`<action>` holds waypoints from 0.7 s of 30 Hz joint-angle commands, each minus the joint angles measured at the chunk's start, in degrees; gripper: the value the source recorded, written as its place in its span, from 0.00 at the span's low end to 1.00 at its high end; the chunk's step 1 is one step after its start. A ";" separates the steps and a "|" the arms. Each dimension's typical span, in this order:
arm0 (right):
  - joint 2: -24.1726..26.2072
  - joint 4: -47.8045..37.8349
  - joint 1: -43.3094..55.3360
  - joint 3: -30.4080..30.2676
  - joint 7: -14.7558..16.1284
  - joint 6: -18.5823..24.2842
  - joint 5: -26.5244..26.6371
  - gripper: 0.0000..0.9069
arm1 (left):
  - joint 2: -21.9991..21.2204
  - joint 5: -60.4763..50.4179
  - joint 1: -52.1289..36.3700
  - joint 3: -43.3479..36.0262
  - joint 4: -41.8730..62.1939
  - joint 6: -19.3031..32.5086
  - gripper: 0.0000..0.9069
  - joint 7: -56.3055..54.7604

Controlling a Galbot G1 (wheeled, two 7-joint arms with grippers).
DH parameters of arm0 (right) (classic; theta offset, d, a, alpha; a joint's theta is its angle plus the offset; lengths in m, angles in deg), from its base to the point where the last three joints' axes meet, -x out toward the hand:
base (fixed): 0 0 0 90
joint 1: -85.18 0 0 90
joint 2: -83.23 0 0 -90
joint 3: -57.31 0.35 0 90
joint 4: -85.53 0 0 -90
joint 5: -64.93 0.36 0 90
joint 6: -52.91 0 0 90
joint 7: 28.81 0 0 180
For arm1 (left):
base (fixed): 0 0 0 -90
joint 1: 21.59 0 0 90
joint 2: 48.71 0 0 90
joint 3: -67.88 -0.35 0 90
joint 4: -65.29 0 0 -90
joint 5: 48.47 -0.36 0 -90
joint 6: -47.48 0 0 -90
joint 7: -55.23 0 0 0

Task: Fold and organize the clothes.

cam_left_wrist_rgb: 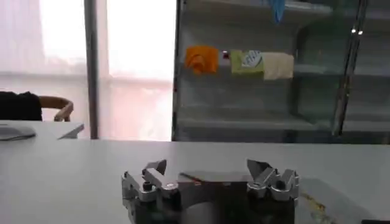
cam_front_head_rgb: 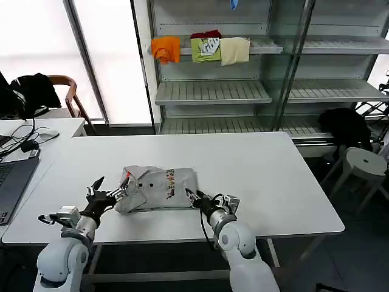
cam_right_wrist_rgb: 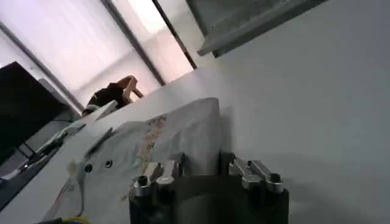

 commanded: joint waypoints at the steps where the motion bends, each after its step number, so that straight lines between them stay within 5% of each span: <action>1: -0.97 -0.65 0.24 -0.16 -0.98 -0.04 0.76 0.00 | 0.51 1.90 1.43 3.26 0.20 0.37 1.00 0.29; 12: 0.49 3.99 -1.65 3.15 -4.09 -0.10 3.40 0.00 | 0.63 2.10 2.18 3.53 0.12 0.56 1.00 -0.11; 21: 10.13 11.27 -5.94 8.45 -5.64 -0.20 8.62 0.00 | 0.54 2.14 2.53 2.82 -0.08 0.35 1.00 0.09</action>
